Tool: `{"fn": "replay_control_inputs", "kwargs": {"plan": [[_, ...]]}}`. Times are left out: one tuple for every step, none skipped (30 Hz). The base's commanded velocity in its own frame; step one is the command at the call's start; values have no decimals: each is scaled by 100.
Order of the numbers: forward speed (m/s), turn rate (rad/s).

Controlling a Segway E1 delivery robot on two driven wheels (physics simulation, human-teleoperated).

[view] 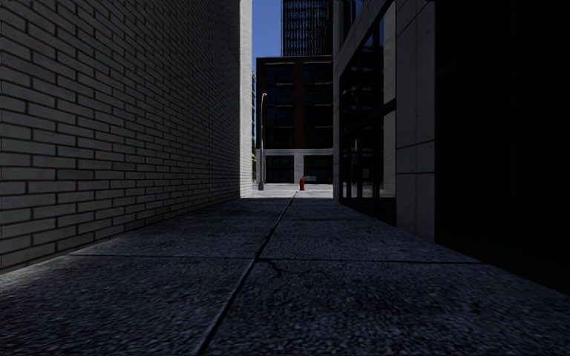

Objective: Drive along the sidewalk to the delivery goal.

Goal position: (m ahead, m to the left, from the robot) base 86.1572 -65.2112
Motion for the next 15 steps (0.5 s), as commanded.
{"fn": "replay_control_inputs", "kwargs": {"plan": [[200, 0], [200, 0], [200, 0], [200, 0], [200, 0], [200, 0], [200, 0], [200, 0], [200, 0], [200, 0], [200, 0], [200, 0], [200, 0], [200, 0], [200, 0]]}}
